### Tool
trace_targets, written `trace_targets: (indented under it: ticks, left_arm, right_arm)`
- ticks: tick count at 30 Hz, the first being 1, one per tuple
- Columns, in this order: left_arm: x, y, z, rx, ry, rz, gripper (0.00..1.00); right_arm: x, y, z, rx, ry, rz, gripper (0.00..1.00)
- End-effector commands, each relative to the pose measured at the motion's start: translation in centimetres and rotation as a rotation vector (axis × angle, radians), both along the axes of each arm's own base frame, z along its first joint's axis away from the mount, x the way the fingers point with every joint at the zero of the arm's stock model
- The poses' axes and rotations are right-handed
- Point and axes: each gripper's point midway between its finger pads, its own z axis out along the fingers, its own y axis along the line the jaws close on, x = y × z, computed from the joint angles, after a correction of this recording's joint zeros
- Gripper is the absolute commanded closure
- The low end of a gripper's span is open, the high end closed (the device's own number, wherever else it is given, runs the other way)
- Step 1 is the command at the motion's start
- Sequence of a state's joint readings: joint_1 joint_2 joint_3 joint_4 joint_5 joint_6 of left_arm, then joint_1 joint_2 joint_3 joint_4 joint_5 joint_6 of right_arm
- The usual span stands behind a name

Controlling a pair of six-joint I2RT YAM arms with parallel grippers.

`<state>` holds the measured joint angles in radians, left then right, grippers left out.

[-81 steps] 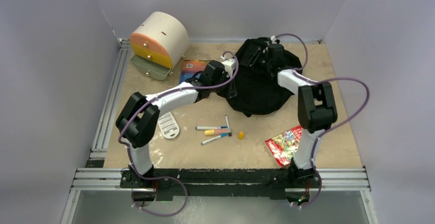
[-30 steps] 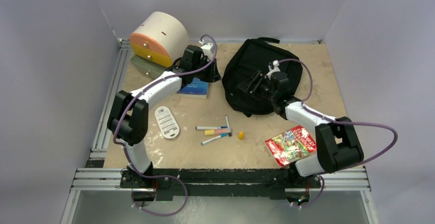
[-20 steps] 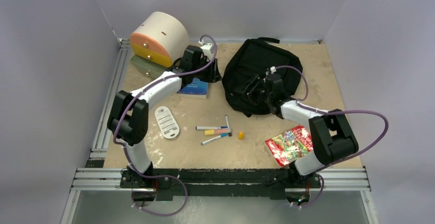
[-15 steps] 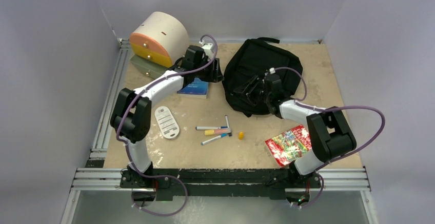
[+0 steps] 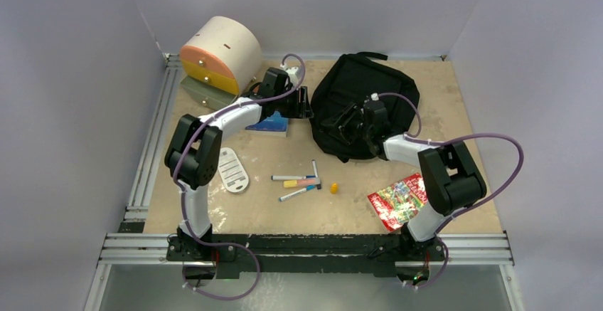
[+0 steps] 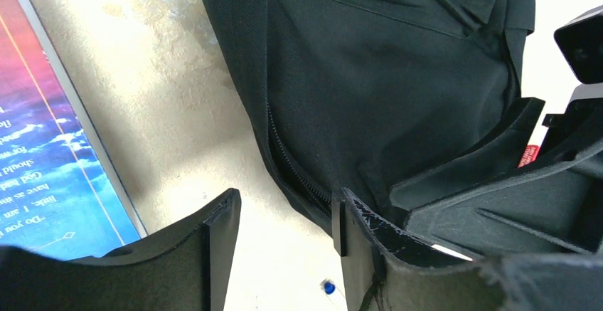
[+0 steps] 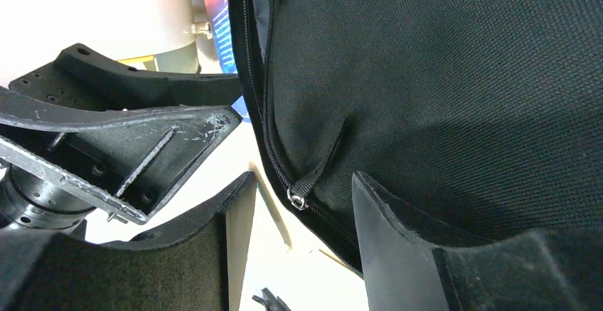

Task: Pack the student bag
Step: Unzip the student bag at the center of the board.

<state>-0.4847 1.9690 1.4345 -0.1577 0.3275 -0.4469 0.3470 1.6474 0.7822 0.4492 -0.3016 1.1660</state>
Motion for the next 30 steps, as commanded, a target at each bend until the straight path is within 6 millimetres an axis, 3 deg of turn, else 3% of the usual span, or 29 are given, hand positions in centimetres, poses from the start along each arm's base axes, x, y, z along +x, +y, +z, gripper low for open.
trace_targets:
  ticks: [1,19,25,30]
  left_arm:
    - [0.7,-1.6,2.1,-0.074,-0.040,-0.035,0.53]
    - [-1.2,-2.8,0.3,-0.066,0.002,-0.100,0.99]
    - [-1.6,-3.0,-0.2,-0.059,0.008,-0.108,1.00]
    - [-1.7,-3.0,-0.2,-0.055,0.004,-0.108,1.00]
  right_arm:
    - [1.0,1.2,2.4,0.052,-0.055,0.024,0.46]
    - [1.1,1.9,0.6,0.075,-0.013,0.043,0.49]
    - [1.9,2.3,0.7,0.090,-0.021,0.053,0.57]
    - [2.2,2.8,0.9,0.111,-0.031,0.069,0.71]
